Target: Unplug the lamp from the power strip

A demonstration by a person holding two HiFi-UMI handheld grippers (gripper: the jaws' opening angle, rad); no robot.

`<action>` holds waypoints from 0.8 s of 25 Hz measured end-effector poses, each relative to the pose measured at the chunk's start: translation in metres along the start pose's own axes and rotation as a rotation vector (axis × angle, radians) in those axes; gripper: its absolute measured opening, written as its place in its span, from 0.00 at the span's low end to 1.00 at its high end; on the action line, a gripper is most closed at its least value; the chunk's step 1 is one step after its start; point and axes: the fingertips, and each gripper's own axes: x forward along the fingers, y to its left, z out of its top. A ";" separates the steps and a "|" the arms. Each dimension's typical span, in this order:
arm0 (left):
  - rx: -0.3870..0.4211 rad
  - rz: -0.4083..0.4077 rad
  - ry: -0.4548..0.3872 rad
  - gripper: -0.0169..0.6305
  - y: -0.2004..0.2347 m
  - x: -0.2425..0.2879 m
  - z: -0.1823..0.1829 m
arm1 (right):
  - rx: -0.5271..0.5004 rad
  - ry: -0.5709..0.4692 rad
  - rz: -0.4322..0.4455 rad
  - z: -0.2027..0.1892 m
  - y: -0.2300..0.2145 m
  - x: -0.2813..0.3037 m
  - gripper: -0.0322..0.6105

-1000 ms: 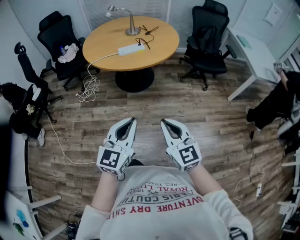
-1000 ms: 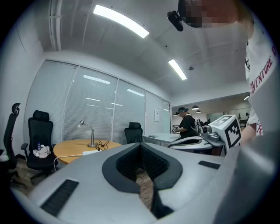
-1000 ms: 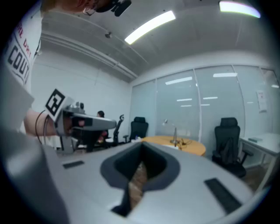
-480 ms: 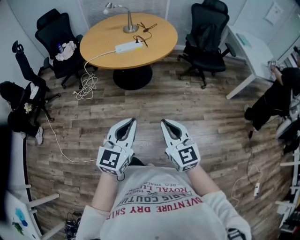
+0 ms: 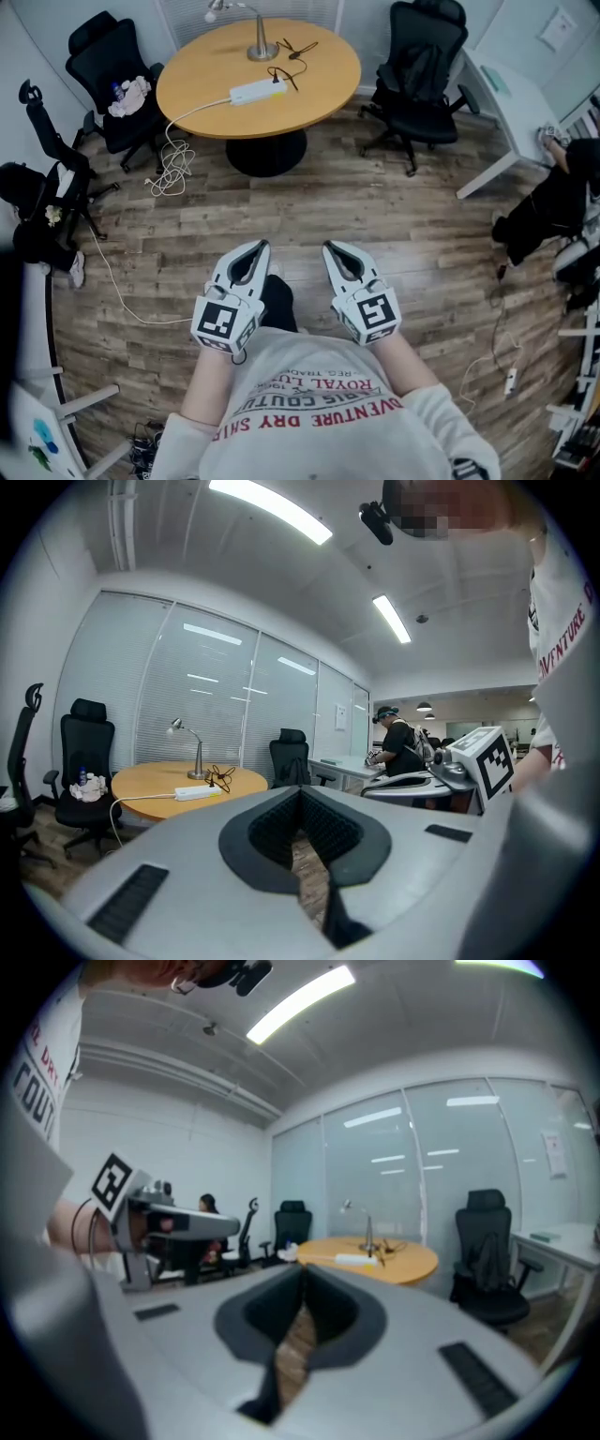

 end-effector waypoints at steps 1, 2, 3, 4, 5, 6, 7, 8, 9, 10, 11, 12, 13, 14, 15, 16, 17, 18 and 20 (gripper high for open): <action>-0.002 -0.001 0.001 0.07 0.007 0.006 0.000 | -0.002 0.008 0.004 -0.001 -0.003 0.008 0.10; -0.004 -0.003 0.003 0.07 0.015 0.013 -0.001 | -0.004 0.019 0.008 -0.001 -0.005 0.017 0.10; -0.007 -0.006 0.005 0.07 0.022 0.020 -0.002 | -0.009 0.031 0.012 -0.003 -0.009 0.026 0.10; -0.012 -0.009 0.007 0.07 0.030 0.029 -0.002 | -0.014 0.042 0.015 -0.004 -0.013 0.035 0.10; -0.018 -0.013 0.008 0.07 0.037 0.038 -0.003 | -0.019 0.052 0.018 -0.006 -0.017 0.044 0.10; -0.024 -0.018 0.009 0.07 0.046 0.048 -0.002 | -0.022 0.061 0.019 -0.006 -0.022 0.055 0.10; -0.028 -0.024 0.010 0.07 0.054 0.058 -0.001 | -0.021 0.069 0.019 -0.006 -0.028 0.066 0.10; -0.032 -0.030 0.009 0.07 0.064 0.069 0.001 | -0.020 0.075 0.018 -0.004 -0.034 0.078 0.10; -0.034 -0.035 0.007 0.07 0.075 0.081 0.003 | -0.021 0.081 0.015 -0.001 -0.041 0.091 0.10; -0.035 -0.039 0.006 0.07 0.087 0.092 0.007 | -0.024 0.087 0.012 0.002 -0.047 0.105 0.10; -0.037 -0.043 0.004 0.07 0.099 0.104 0.010 | -0.028 0.093 0.009 0.005 -0.054 0.119 0.10; -0.038 -0.047 0.003 0.07 0.111 0.116 0.013 | -0.032 0.099 0.007 0.007 -0.061 0.134 0.10; -0.038 -0.051 0.002 0.07 0.124 0.128 0.016 | -0.035 0.103 0.004 0.010 -0.067 0.149 0.10; -0.037 -0.055 0.001 0.07 0.137 0.139 0.019 | -0.037 0.105 -0.001 0.013 -0.074 0.164 0.10; -0.036 -0.058 0.000 0.07 0.150 0.150 0.022 | -0.038 0.105 -0.008 0.017 -0.082 0.178 0.10; -0.034 -0.060 0.000 0.07 0.163 0.161 0.025 | -0.036 0.104 -0.016 0.020 -0.090 0.193 0.10; -0.032 -0.060 -0.001 0.07 0.177 0.172 0.029 | -0.032 0.101 -0.024 0.025 -0.099 0.208 0.10; -0.029 -0.059 -0.001 0.07 0.190 0.182 0.032 | -0.027 0.097 -0.033 0.029 -0.107 0.222 0.10; -0.023 -0.060 0.000 0.07 0.212 0.200 0.037 | -0.014 0.088 -0.048 0.039 -0.123 0.248 0.10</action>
